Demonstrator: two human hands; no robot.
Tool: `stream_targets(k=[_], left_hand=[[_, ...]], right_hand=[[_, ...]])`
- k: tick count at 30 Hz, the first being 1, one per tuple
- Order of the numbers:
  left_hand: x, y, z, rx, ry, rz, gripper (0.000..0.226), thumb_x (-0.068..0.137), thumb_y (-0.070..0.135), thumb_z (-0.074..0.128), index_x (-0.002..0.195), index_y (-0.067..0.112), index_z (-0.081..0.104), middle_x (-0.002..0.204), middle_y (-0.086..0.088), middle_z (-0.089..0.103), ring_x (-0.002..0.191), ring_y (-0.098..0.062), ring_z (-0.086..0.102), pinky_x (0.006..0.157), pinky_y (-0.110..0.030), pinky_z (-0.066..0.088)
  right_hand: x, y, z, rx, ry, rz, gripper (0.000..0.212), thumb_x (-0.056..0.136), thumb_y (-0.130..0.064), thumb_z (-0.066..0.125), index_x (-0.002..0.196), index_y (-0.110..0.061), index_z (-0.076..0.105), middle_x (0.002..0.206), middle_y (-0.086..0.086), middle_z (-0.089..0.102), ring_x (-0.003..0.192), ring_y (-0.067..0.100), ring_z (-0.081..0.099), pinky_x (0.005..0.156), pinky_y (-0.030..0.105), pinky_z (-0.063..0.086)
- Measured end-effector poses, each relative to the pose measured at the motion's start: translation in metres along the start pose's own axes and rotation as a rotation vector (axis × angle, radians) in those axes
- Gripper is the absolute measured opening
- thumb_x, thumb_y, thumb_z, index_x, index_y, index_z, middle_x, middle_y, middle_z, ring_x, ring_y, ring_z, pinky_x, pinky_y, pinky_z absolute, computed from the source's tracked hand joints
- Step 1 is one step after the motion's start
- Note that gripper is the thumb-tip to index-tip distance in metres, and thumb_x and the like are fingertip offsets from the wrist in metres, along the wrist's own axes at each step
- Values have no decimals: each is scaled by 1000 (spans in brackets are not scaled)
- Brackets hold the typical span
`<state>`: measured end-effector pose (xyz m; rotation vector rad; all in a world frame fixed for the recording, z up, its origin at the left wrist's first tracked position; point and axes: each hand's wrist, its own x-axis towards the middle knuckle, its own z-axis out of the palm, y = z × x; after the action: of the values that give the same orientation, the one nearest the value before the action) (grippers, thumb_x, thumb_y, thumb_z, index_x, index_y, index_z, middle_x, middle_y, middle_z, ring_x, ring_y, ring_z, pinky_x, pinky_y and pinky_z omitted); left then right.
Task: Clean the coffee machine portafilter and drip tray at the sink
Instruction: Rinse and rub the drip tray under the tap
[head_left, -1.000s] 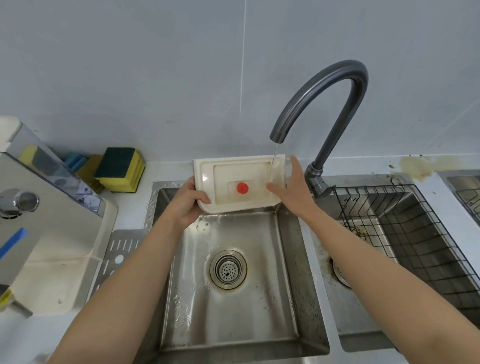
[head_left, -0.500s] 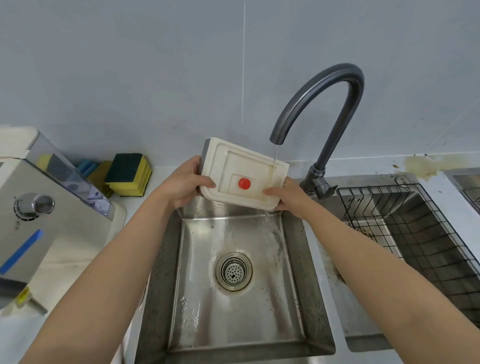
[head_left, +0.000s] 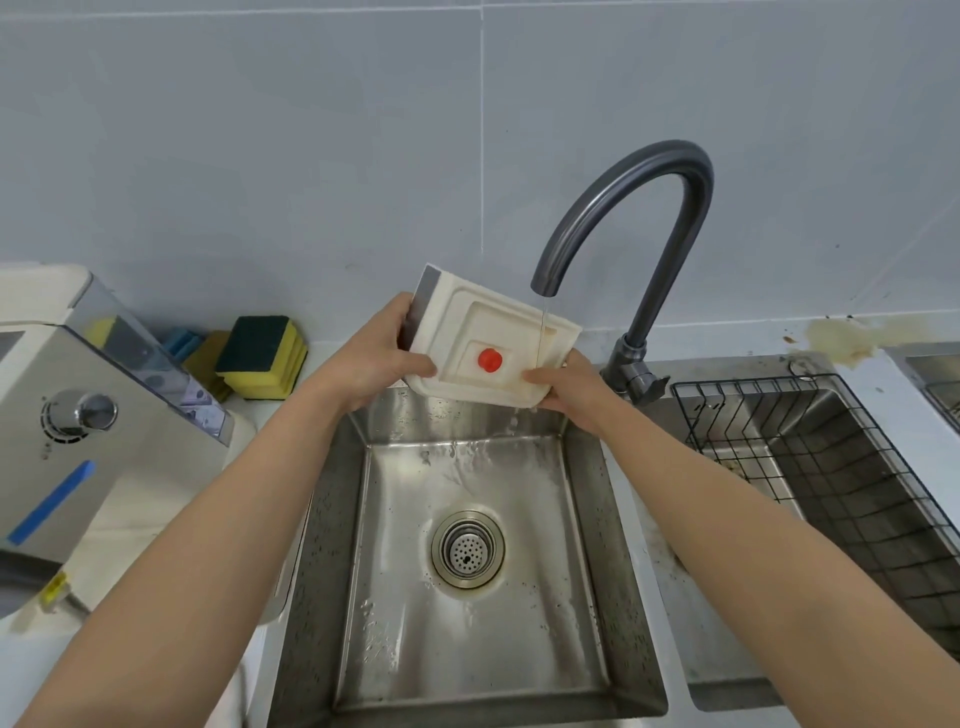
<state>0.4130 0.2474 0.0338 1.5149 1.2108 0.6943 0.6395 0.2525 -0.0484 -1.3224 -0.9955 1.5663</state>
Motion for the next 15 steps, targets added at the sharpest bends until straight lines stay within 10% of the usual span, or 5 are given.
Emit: stream_targets(k=[15], left_hand=[[-14,-25,4,197,85,119,48,72,-8,65,83,32,41,82,9,47,74,-4,47,58,-7,40]], right_hand=[[5,4,3,-58,136,-35,39,78,3,65,113,-8,53,111,7,61,100,22,60,81,33,53]])
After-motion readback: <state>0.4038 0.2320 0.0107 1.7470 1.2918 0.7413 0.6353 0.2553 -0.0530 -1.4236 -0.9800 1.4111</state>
